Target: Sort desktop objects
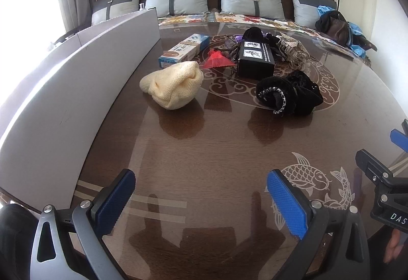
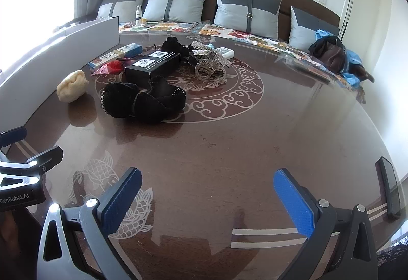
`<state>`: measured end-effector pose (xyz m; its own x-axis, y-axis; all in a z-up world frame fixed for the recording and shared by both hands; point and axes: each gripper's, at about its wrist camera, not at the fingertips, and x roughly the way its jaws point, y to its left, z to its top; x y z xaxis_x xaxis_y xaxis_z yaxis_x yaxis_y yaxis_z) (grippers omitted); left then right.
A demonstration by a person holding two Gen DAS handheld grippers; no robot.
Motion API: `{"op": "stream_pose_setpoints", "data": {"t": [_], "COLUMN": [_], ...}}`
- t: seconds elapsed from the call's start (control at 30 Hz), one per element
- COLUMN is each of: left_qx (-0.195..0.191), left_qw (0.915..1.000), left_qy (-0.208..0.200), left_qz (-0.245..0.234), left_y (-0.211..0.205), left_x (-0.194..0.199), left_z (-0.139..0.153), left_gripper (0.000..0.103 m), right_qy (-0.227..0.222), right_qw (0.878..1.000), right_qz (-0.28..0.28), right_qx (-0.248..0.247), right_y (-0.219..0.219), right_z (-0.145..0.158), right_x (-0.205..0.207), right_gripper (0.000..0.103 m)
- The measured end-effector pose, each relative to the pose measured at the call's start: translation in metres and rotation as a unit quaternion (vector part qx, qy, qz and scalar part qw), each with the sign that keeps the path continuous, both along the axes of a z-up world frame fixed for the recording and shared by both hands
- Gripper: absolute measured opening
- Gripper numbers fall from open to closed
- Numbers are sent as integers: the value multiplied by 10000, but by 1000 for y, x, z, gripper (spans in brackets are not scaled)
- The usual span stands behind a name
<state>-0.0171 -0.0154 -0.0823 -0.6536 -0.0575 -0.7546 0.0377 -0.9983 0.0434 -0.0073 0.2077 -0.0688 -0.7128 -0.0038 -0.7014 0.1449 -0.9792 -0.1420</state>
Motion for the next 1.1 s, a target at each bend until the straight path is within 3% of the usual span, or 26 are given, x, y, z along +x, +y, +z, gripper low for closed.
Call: {"op": "stream_pose_setpoints", "data": {"t": [0.43, 0.7, 0.9, 1.1], "left_qx": [-68, 4, 229, 176], "left_qw": [9996, 9986, 9956, 9922], "left_qy": [-261, -524, -892, -981], "left_qz": [7, -46, -148, -751], "left_y": [1, -5, -13, -9], "left_x": [-4, -12, -43, -100], "left_z": [-9, -12, -15, -17], "left_gripper": [103, 103, 103, 103], "right_qy": [-100, -418, -943, -1104], "right_qw": [9999, 9985, 9933, 9888], "right_qz": [-10, 243, 668, 942], "right_qx": [-59, -253, -84, -358], "right_y": [1, -3, -22, -30], "right_z": [-3, -10, -24, -33], "right_x": [-4, -13, -33, -78], "right_gripper": [103, 103, 103, 103]}}
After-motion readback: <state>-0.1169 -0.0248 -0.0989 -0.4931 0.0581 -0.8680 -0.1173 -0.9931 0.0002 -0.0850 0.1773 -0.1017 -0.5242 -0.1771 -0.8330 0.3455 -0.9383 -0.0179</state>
